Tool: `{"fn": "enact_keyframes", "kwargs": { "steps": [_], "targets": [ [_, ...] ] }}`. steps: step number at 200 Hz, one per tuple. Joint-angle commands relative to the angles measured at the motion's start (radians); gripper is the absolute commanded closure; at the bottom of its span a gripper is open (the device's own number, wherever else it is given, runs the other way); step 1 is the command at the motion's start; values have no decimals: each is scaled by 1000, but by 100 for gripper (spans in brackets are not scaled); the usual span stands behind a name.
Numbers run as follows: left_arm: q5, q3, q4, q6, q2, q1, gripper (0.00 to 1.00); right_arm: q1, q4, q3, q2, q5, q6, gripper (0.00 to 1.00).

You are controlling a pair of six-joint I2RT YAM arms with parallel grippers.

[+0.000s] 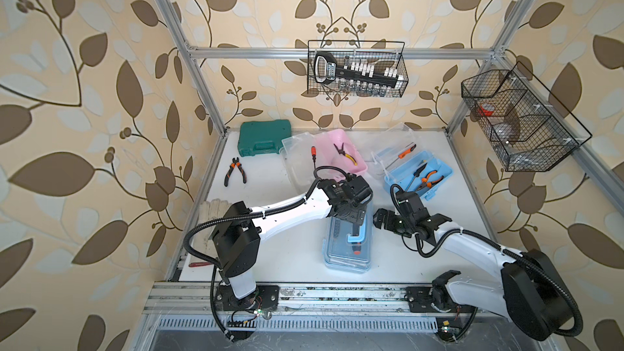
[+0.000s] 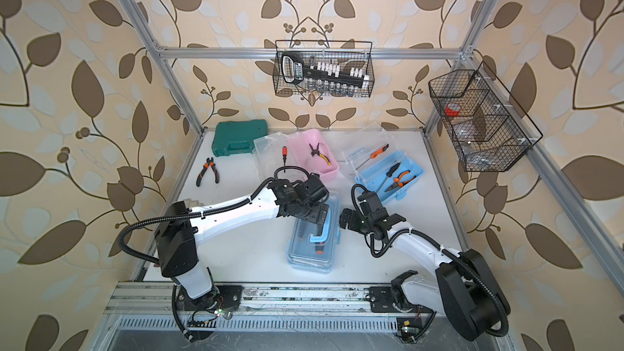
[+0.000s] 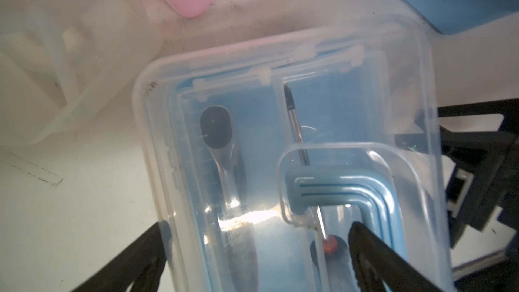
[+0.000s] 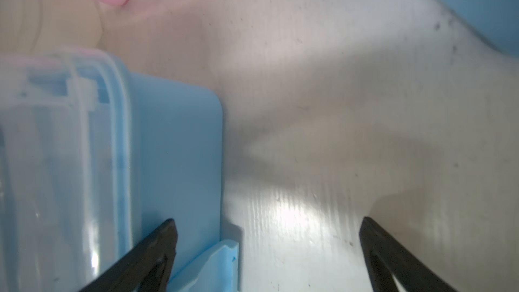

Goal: Close toolboxes
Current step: Move the toolbox to the center of the board, then fasten the toolbox latch on the toolbox.

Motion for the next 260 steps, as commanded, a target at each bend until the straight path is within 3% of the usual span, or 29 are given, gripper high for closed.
{"fn": "enact_keyframes", "kwargs": {
  "steps": [1,55,128,185,231,260],
  "targets": [
    [-11,-4,-50,50,61,25,1,15,160,91,41,-94,-1,1],
    [-18,25,-66,68,84,66,1,11,168,134,108,-78,-74,1],
    [8,39,-73,108,19,64,1,9,114,-91,-191,23,-116,1],
    [11,30,-85,112,-20,46,1,72,151,-301,-537,122,-92,3],
    [6,31,-99,117,-33,22,1,201,159,-341,-584,286,-55,4],
    [12,2,-76,122,-53,20,1,268,167,-360,-537,336,55,3]
  ]
}}
